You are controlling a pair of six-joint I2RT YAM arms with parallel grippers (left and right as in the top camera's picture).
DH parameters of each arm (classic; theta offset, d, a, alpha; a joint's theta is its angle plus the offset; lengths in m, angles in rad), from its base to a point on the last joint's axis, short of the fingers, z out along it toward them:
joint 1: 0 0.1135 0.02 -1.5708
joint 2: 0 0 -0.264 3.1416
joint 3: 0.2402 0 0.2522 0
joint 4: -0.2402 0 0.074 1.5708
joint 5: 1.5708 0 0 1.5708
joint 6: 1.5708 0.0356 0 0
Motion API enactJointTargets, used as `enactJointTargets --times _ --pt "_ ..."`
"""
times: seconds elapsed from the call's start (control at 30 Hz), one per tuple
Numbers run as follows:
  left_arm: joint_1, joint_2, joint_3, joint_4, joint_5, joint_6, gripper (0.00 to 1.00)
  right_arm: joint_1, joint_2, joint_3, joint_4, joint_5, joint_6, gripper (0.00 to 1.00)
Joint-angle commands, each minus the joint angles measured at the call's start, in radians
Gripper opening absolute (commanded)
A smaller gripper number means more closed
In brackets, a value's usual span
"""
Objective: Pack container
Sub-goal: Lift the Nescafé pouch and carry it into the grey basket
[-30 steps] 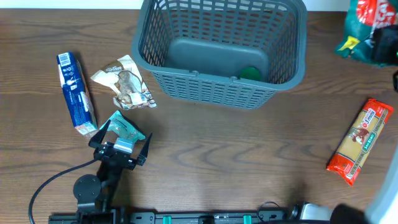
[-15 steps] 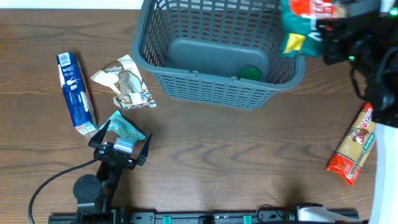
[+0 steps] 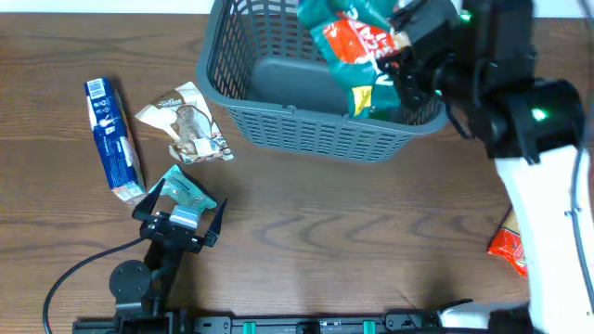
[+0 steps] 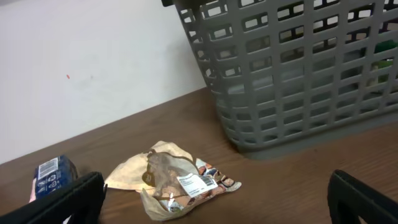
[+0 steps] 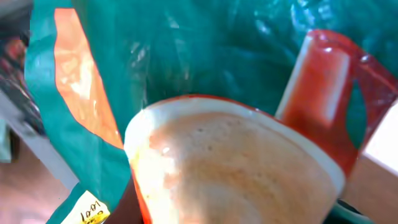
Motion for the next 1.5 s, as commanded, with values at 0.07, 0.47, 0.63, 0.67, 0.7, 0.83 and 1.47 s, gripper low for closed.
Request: enactJointTargets --times 0.07,0.47,0.63,0.67,0.7,0.83,1.47 --pt "-0.003 -0.001 -0.018 -0.034 0.018 0.009 0.98 0.014 0.059 0.024 0.000 0.008 -0.026 0.01" --pt "-0.003 -0.001 -0.018 -0.034 0.018 0.009 0.99 0.011 0.178 0.024 0.023 0.065 0.017 0.01" --pt "-0.003 -0.001 -0.018 -0.034 0.018 0.009 0.99 0.012 0.243 0.024 0.024 0.076 0.031 0.01" --pt "-0.003 -0.001 -0.018 -0.034 0.018 0.009 0.99 0.012 0.255 0.024 0.025 0.077 0.032 0.01" --pt "-0.003 -0.001 -0.018 -0.034 0.018 0.009 0.99 0.012 0.266 0.024 0.027 0.083 0.039 0.01" --pt "-0.003 -0.001 -0.018 -0.034 0.018 0.009 0.99 0.011 0.305 0.024 0.038 0.090 0.043 0.01" --pt "-0.003 -0.001 -0.018 -0.034 0.018 0.009 0.99 0.013 0.324 0.024 0.143 0.083 -0.071 0.01"
